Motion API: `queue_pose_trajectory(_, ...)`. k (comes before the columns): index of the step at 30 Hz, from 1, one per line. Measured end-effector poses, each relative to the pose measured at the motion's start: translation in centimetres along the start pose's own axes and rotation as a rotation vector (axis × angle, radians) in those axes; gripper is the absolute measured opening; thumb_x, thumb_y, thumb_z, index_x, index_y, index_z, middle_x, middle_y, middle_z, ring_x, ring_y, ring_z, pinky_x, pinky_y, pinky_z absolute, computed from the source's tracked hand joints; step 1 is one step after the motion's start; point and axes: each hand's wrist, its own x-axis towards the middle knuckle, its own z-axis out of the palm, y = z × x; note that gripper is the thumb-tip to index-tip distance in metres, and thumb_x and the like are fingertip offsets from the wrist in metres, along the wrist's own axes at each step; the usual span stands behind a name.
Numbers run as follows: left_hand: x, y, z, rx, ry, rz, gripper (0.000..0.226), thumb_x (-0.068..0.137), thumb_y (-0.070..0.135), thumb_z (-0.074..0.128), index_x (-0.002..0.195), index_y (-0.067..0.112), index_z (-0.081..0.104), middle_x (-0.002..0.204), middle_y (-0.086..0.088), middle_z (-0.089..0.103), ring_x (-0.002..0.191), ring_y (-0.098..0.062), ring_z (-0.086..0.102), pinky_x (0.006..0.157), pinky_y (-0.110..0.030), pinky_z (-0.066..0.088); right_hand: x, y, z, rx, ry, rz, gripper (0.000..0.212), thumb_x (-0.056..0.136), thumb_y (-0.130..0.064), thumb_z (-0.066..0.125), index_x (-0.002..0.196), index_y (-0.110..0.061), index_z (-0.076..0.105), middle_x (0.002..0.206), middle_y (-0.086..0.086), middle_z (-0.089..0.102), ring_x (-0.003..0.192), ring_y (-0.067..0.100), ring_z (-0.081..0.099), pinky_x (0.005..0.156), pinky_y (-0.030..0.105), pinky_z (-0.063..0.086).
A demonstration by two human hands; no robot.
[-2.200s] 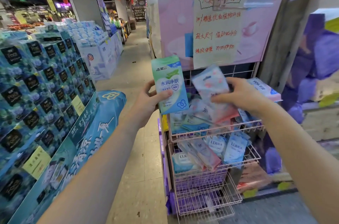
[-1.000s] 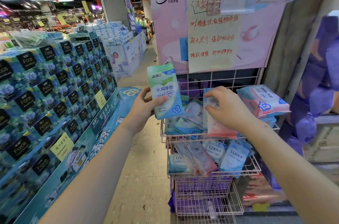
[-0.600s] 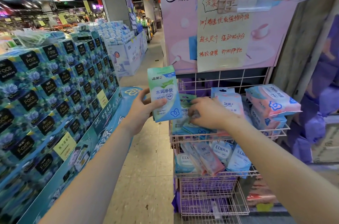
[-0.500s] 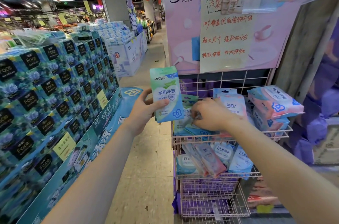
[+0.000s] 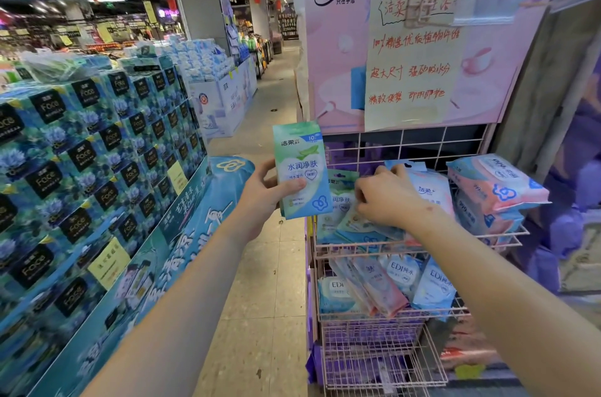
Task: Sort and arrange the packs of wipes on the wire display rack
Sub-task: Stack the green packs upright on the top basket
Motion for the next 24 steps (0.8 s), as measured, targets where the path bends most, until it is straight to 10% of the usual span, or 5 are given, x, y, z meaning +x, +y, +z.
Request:
queue_pose_trajectory(9,0.5,-0.6,0.2,0.014,-0.016,-0.006,0.067,0.08,0.016,0.087,0.137,0.022,0.053,0.114,-0.006,0.079,0.1,-0.033,0.077,0.086,-0.046,0.062,0.6,0.1,0.6,-0.093,-0.062,0.105,0.066,0.083,-0.059,0.053,0.132,-0.015,0.052,0.128,0.008,0.059,0.123,0.03,0.048,0.107,0.049,0.027)
queue_pose_trajectory(16,0.2,-0.7,1.1,0.004,-0.018,-0.004,0.055,0.083,0.011,0.084,0.129,0.025,0.055,0.112,-0.006,0.079,0.091,-0.025,0.077,0.06,-0.025,0.057,0.6,0.3,0.3,-0.048,-0.098,0.124,0.073,0.078,-0.068,0.056,0.127,-0.014,0.053,0.125,0.007,0.061,0.125,0.03,0.045,0.109,0.053,0.023)
queue_pose_trajectory(24,0.1,-1.0,1.2,-0.005,-0.033,-0.005,0.066,0.074,0.016,0.091,0.128,0.027,0.055,0.111,-0.004,0.08,0.098,-0.029,0.077,0.098,-0.055,0.057,0.8,0.3,0.0,-0.008,-0.125,0.17,0.101,0.067,-0.084,0.06,0.137,-0.013,0.046,0.134,0.011,0.057,0.136,0.035,0.039,0.116,0.059,0.017)
